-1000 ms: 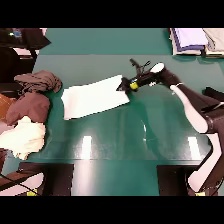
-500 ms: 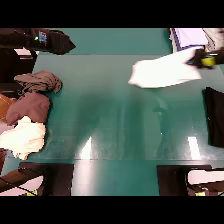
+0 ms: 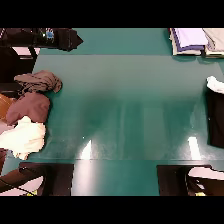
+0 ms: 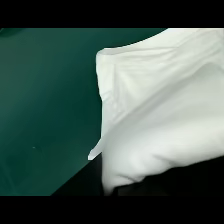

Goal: Fold the shirts.

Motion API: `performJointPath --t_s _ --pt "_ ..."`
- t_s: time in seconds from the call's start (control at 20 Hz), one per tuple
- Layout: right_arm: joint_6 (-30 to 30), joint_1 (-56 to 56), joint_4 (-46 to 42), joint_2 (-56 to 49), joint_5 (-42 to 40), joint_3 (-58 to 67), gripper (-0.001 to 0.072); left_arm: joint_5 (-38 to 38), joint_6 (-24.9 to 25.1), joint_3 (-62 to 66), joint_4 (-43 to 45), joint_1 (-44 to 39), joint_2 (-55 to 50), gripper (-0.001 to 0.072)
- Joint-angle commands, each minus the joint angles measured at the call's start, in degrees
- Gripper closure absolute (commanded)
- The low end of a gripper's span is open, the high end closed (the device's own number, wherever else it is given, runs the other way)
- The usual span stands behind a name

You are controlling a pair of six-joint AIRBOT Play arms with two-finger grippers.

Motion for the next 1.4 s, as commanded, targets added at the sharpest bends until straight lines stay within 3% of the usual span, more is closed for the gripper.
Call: performJointPath --t_s 0.0,0.45,0.65,0.95,1.0,1.05,1.1,1.15,1.2,1.35 --pt "0.3 -2.4 0.4 0.3 0.3 0.0 0.0696 0.6 -0.2 0.0 -0.1 -0.1 0.0 0.0687" --pt "-0.3 -4.9 2.9 7.8 5.0 0.0 0.0696 0.4 0.1 0.0 0.2 -0.1 0.0 0.0686" --pt "1.0 -5.4 -8.6 9.5 12.3 -0.5 0.0695 0.3 0.5 0.0 0.3 -0.1 0.0 0.0686" --pt "1.3 -5.4 -20.6 14.3 15.6 -12.8 0.0687 0.1 1.5 0.0 0.5 -0.1 0.0 0.0686" --pt "1.4 -5.4 -23.5 15.4 15.9 -14.9 0.0648 0.0 1.9 0.0 0.5 -0.1 0.0 0.0686" --pt "1.5 -5.4 -25.9 16.3 15.9 -16.5 0.0488 -0.1 2.0 0.0 0.5 -0.1 0.0 0.0686" --pt "1.6 -5.4 -27.8 17.2 15.9 -17.9 0.0230 -0.1 2.0 0.0 0.5 -0.1 0.0 0.0686" --pt "2.3 -5.6 -28.8 18.0 15.6 -18.8 0.0027 -0.1 2.0 0.0 0.5 -0.1 0.0 0.0686" --pt "3.4 -6.0 -28.8 18.6 15.5 -19.2 -0.0008 -0.1 2.0 0.0 0.5 -0.1 0.0 0.0686" --pt "4.4 -5.8 -22.7 19.6 15.2 -17.8 -0.0002 -0.2 2.0 0.0 0.5 -0.1 0.0 0.0686"
